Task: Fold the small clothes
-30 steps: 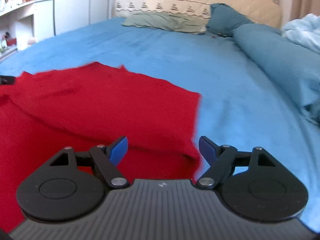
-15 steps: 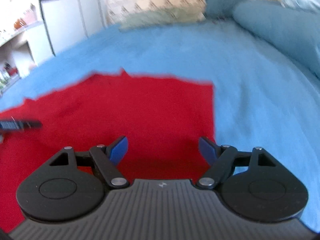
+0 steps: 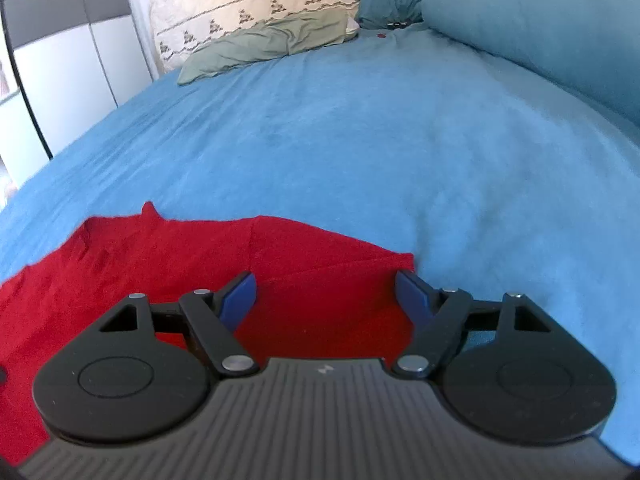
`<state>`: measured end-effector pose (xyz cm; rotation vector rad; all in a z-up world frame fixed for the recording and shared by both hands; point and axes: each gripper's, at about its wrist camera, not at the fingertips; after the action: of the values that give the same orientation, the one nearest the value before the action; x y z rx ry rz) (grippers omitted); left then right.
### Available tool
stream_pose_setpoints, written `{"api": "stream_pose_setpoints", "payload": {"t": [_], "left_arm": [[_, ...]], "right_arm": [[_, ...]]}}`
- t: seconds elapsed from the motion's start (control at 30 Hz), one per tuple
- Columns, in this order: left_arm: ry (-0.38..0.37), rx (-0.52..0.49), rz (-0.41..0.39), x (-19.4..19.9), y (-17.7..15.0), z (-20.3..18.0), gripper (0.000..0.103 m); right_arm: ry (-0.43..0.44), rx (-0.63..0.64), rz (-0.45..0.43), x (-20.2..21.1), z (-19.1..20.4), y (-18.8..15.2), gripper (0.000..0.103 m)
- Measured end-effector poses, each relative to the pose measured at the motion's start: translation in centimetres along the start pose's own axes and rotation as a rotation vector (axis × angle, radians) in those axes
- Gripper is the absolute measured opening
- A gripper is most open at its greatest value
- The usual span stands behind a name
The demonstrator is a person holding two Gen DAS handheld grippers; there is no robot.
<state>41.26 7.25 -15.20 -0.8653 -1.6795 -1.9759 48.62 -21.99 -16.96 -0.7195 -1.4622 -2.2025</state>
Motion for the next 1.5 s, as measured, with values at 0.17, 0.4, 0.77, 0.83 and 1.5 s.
{"api": "stream_pose_setpoints", "payload": {"t": [0.17,0.4,0.77,0.83,1.5], "left_arm": [[-0.002,0.061,-0.070,4.8,0.5,1.3,0.072],[0.132,0.196,-0.186,12.8,-0.6,6.3,0.102],[0.340,0.546,-0.170,16.9,-6.5,20.6,0.103],[0.387,0.608,-0.152,17.0,-8.2,23.5,0.101],[0.392,0.810,-0.077,13.1,-15.2,32.7,0.008]], "right_arm": [[0.101,0.018,-0.047,5.2,1.8,0.2,0.097],[0.160,0.166,-0.097,14.5,8.3,-2.3,0.103],[0.234,0.260,0.037,15.6,19.7,-8.3,0.103],[0.245,0.285,0.049,15.3,21.4,-9.7,0.103],[0.287,0.268,0.134,11.3,27.5,-13.8,0.103]]}}
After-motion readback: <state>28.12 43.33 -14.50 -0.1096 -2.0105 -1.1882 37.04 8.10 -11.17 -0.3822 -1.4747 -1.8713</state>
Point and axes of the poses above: each gripper's, at about its wrist camera, not at the fingertips, and x roughly against the way its jaws point, z to its left, y to its top, and after that the axes turned 12 degrees about -x, right-handed
